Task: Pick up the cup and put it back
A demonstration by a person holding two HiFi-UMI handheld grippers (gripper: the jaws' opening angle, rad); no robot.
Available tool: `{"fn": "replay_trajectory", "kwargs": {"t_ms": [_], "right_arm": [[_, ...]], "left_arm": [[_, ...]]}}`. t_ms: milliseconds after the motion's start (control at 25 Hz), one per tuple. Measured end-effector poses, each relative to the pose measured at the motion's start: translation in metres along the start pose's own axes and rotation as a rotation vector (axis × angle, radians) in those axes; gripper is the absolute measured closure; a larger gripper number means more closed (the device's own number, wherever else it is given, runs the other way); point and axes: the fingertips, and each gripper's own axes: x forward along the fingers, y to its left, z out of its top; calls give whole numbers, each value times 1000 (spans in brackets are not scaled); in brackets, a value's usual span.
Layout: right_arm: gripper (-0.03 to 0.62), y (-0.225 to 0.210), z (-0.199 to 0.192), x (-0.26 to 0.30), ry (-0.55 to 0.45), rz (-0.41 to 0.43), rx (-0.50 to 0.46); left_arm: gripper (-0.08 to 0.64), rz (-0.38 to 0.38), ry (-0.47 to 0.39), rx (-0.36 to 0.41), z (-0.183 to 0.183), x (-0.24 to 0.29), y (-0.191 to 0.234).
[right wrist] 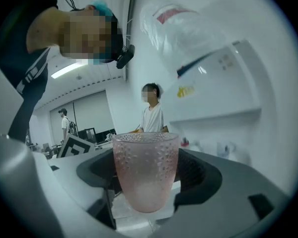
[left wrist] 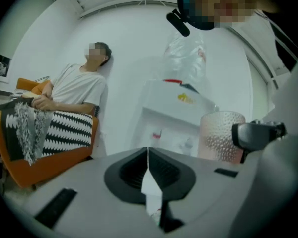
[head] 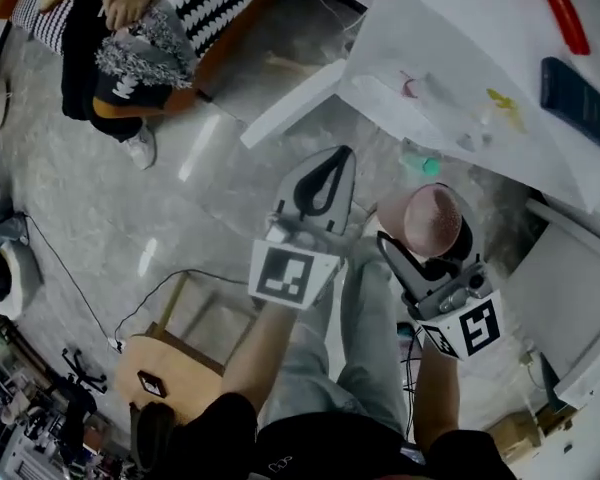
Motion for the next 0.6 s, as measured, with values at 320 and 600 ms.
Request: {"fn": "replay_trajectory", "kwargs": {"t_ms": [320,600], "right_arm": [[212,-46,-190,42,72,96,-17],[212,-104,-281,60,55,24,-87]], "left_arm": [[546,-5,-12,45,-179,68,50],[546,-74,22,115,-275,101,73]]}}
